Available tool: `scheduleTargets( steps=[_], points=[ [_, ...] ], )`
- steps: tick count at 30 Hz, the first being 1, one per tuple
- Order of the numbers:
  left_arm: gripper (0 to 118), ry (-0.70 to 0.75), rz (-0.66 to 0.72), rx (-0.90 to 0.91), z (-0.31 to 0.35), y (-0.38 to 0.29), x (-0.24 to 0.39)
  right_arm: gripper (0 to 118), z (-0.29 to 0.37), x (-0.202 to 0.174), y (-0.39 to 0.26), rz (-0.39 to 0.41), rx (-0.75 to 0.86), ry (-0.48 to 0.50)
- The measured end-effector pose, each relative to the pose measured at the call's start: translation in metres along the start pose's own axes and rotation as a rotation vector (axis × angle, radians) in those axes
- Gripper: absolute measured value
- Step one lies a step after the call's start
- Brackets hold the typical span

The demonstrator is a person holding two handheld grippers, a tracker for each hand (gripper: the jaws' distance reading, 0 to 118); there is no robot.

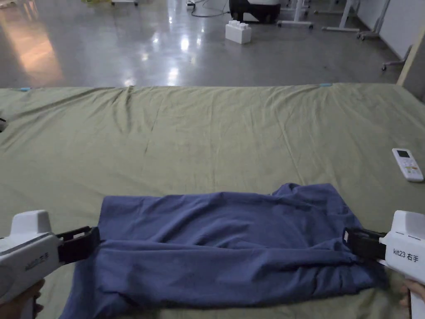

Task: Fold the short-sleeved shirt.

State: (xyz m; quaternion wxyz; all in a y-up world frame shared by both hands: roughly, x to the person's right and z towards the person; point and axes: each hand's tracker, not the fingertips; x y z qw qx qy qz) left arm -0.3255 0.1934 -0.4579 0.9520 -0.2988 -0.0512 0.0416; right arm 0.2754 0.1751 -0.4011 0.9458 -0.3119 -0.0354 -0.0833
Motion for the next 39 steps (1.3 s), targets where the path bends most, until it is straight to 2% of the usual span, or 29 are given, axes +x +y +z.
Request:
scheduleTargets(
  steps=[2,8,14,16,17,18,19,21,23,30,33,37,38,39],
  points=[
    [86,-0.056,-0.030,0.109,0.056,0.011,0.008,74,0.044,-0.004,0.003,0.021,0.111,0.004],
    [85,0.005,-0.143,0.387,0.206,0.008,0.041,74,0.173,-0.044,-0.018,0.055,0.369,0.007],
    [77,0.026,-0.271,0.540,0.282,-0.027,0.070,71,0.253,-0.093,-0.051,0.122,0.485,0.074],
    [60,0.017,-0.266,0.551,0.297,-0.036,0.079,55,0.269,-0.104,-0.059,0.136,0.506,0.068],
    [48,0.004,-0.263,0.561,0.303,-0.041,0.082,46,0.276,-0.111,-0.062,0.154,0.521,0.059],
    [21,-0.005,-0.251,0.574,0.307,-0.044,0.085,32,0.280,-0.116,-0.064,0.171,0.523,0.054],
    [5,0.001,-0.236,0.590,0.312,-0.049,0.087,19,0.285,-0.122,-0.067,0.199,0.532,0.051],
    [4,-0.022,-0.245,0.576,0.319,-0.052,0.092,3,0.293,-0.125,-0.070,0.228,0.545,0.047],
    [0,-0.026,-0.252,0.587,0.322,-0.057,0.095,0,0.296,-0.128,-0.074,0.217,0.541,0.067],
    [0,-0.039,-0.241,0.527,0.308,-0.055,0.093,0,0.292,-0.123,-0.075,0.196,0.518,0.078],
    [0,-0.076,-0.128,0.427,0.280,-0.055,0.074,0,0.286,-0.119,-0.077,0.184,0.493,0.092],
    [0,-0.089,0.001,0.260,0.213,-0.062,0.039,0,0.271,-0.112,-0.087,0.133,0.397,0.099],
    [1,-0.095,0.023,0.202,0.190,-0.065,0.029,0,0.267,-0.111,-0.089,0.141,0.386,0.084],
    [10,-0.109,0.037,0.160,0.169,-0.070,0.021,0,0.263,-0.110,-0.093,0.135,0.368,0.077]
  ],
)
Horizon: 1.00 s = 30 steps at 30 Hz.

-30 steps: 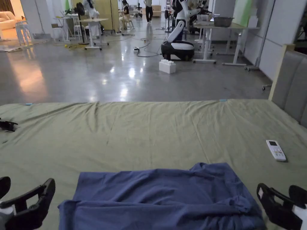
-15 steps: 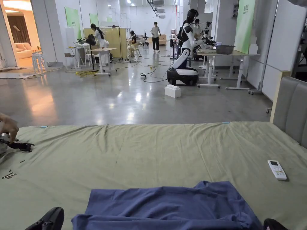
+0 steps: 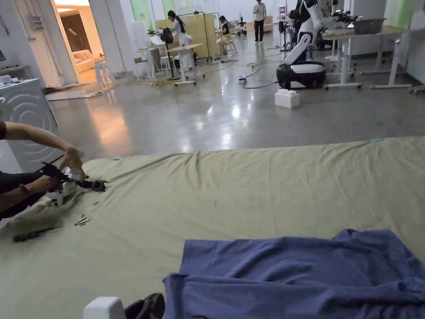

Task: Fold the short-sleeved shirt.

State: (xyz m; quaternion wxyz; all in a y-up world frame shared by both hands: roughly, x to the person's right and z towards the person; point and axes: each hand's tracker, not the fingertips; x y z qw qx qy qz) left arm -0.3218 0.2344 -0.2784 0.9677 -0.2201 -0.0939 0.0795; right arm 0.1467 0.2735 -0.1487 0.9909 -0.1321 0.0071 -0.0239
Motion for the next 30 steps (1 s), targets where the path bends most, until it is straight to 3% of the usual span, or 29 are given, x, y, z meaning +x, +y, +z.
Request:
scheduleTargets(
  steps=[2,3,6,10,13,14,16,19,22,23,24,25,26,27,30],
  points=[
    [49,-0.037,0.019,-0.048,-0.035,-0.014,-0.016,0,-0.002,0.003,-0.007,-0.006,-0.025,-0.001],
    [55,-0.040,0.033,-0.098,-0.052,-0.019,-0.023,0,-0.003,0.004,-0.010,-0.008,-0.041,-0.008],
    [67,0.022,0.119,-0.192,-0.103,-0.036,-0.043,0,-0.006,0.008,-0.018,-0.012,-0.088,-0.029],
    [67,0.075,0.138,-0.310,-0.154,-0.056,-0.058,0,-0.011,0.016,-0.027,-0.048,-0.123,-0.061],
    [64,0.115,0.078,-0.400,-0.175,-0.070,-0.054,0,-0.018,0.020,-0.032,-0.054,-0.156,-0.084],
    [55,0.129,0.025,-0.386,-0.174,-0.071,-0.049,0,-0.019,0.021,-0.033,-0.048,-0.163,-0.088],
    [10,0.101,-0.017,-0.370,-0.176,-0.071,-0.042,0,-0.026,0.023,-0.037,-0.016,-0.186,-0.092],
    [8,0.130,-0.049,-0.414,-0.186,-0.070,-0.036,0,-0.046,0.028,-0.042,0.108,-0.224,-0.111],
    [8,0.136,-0.072,-0.453,-0.193,-0.069,-0.037,2,-0.084,0.045,-0.042,0.057,-0.238,-0.065],
    [8,0.136,-0.071,-0.454,-0.192,-0.067,-0.037,14,-0.103,0.054,-0.043,0.008,-0.260,-0.046],
    [8,0.138,-0.069,-0.455,-0.192,-0.067,-0.036,49,-0.122,0.064,-0.048,-0.076,-0.304,-0.036],
    [8,0.138,-0.075,-0.457,-0.191,-0.068,-0.036,73,-0.148,0.078,-0.056,-0.149,-0.359,-0.020],
    [8,0.137,-0.081,-0.457,-0.191,-0.068,-0.037,74,-0.168,0.089,-0.060,-0.151,-0.354,-0.030],
    [8,0.138,-0.082,-0.454,-0.191,-0.067,-0.037,66,-0.191,0.097,-0.067,-0.156,-0.364,-0.059],
    [8,0.131,-0.058,-0.458,-0.192,-0.065,-0.042,66,-0.249,0.120,-0.084,-0.133,-0.489,-0.211]
  ],
)
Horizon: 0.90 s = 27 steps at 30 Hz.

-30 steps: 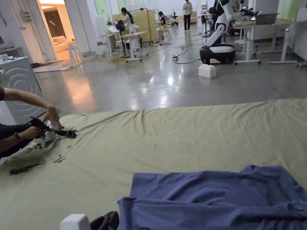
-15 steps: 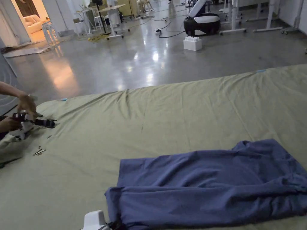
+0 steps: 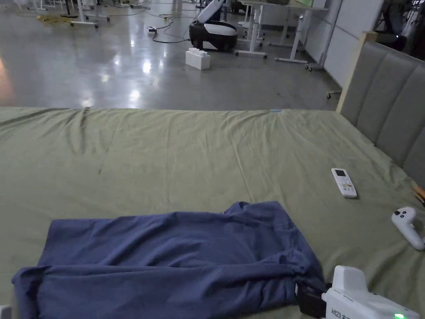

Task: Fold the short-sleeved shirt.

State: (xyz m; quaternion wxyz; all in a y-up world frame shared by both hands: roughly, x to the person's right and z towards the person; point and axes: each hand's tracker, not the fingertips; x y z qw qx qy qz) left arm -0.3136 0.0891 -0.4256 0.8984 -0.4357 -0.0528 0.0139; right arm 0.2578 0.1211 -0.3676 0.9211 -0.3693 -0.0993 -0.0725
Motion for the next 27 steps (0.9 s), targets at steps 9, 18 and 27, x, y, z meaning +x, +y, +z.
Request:
scheduleTargets(
  steps=[9,18,27],
  points=[
    [8,0.001,0.002,0.005,0.001,-0.002,0.002,38,-0.037,0.007,0.003,0.019,-0.023,-0.047],
    [6,-0.054,0.101,0.205,0.053,0.003,-0.011,5,0.011,-0.009,0.015,0.124,0.091,-0.113],
    [6,-0.075,0.118,0.281,0.142,-0.014,-0.022,5,0.109,-0.001,0.000,0.023,0.163,-0.099]
  ],
)
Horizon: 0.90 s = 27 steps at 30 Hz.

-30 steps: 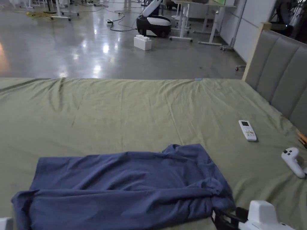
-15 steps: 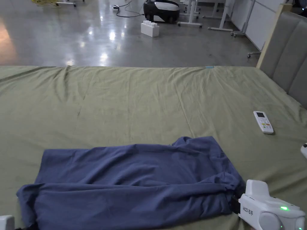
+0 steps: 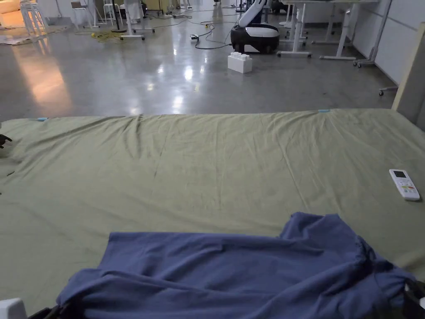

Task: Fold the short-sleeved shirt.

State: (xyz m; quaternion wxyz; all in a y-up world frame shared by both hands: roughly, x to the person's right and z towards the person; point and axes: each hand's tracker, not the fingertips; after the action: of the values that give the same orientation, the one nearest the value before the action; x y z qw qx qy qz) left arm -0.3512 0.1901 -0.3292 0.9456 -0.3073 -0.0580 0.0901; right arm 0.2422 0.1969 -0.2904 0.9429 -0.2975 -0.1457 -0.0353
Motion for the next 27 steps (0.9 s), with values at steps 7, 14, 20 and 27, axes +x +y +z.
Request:
scheduleTargets(
  steps=[7,14,20,27],
  points=[
    [6,0.005,-0.007,-0.097,0.030,-0.070,-0.014,5,0.042,0.008,-0.069,-0.021,-0.104,0.048],
    [25,0.066,0.028,-0.102,0.015,-0.100,-0.029,6,0.026,0.008,-0.108,-0.017,-0.146,0.034],
    [94,0.105,-0.037,0.036,0.066,-0.079,-0.025,63,0.056,0.028,-0.100,-0.082,-0.059,0.076],
    [94,0.122,-0.310,0.402,0.166,-0.030,0.053,63,0.137,0.004,-0.049,0.022,0.244,0.142]
  ],
)
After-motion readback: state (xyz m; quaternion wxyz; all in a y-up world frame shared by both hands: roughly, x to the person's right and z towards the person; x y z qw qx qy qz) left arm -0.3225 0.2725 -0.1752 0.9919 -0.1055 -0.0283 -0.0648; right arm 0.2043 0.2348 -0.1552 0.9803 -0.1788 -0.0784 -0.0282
